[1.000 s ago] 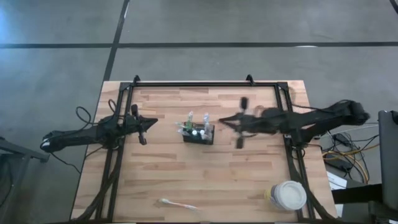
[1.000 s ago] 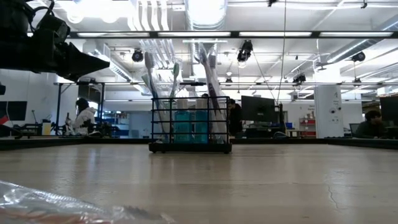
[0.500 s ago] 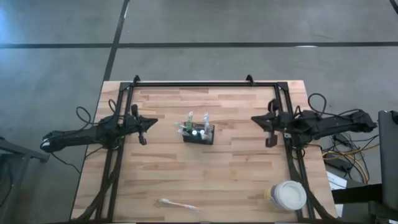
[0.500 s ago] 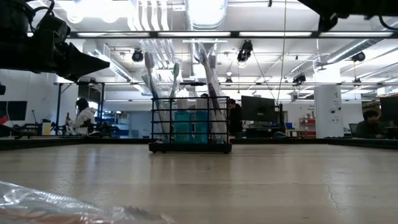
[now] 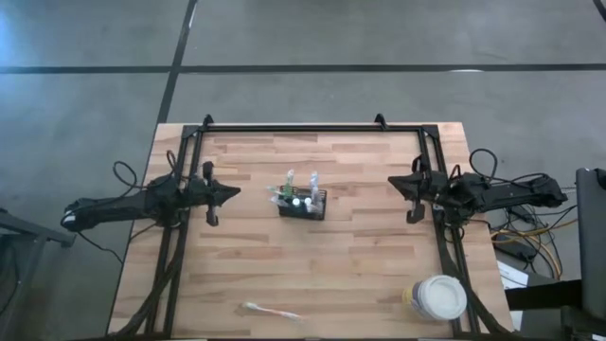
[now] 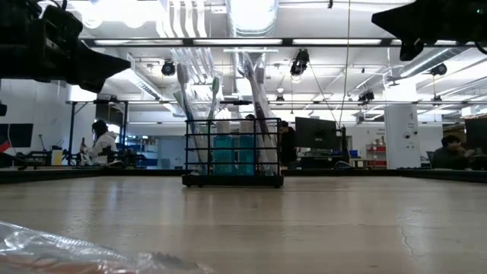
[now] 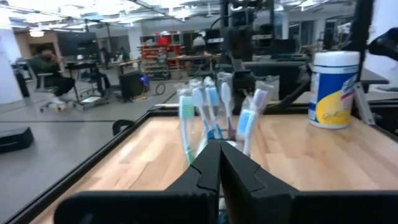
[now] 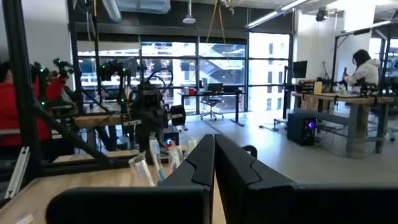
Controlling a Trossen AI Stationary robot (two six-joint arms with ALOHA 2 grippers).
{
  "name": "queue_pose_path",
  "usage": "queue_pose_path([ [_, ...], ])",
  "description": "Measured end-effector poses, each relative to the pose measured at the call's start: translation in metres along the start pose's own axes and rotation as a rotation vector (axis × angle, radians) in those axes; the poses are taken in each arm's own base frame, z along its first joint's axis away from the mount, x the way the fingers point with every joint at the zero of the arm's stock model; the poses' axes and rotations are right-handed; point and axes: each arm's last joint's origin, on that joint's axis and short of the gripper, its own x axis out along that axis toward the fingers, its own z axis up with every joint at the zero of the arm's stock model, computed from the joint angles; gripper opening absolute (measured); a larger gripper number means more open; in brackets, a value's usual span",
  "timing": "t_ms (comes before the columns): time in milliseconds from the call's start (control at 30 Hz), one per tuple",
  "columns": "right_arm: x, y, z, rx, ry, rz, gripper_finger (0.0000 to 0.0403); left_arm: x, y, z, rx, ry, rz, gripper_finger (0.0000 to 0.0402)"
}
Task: Pick & Place toothbrushing station
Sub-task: Put the orange toothbrush into the wire organizer
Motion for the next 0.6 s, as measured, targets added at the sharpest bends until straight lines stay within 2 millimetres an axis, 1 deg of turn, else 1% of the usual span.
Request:
queue_pose_path([
  [233, 0.0, -0.002, -0.005, 0.017, 0.046, -0.016, 0.0008, 0.002, -0.001, 0.008, -0.016, 0.004, -0.052, 0.001],
  [300, 0.001, -0.002, -0.006, 0.04, 0.052, -0.02, 0.0008, 0.003, -0.002, 0.015, -0.016, 0.006, -0.059, 0.001],
  [467, 0.003, -0.001, -0.009, 0.08, 0.077, -0.021, 0.0008, 0.01, -0.006, 0.05, -0.015, -0.004, -0.124, 0.001],
  [600, 0.005, 0.0, -0.012, 0.086, 0.097, -0.022, 0.0008, 0.024, -0.02, 0.077, -0.007, 0.064, -0.236, 0.001],
])
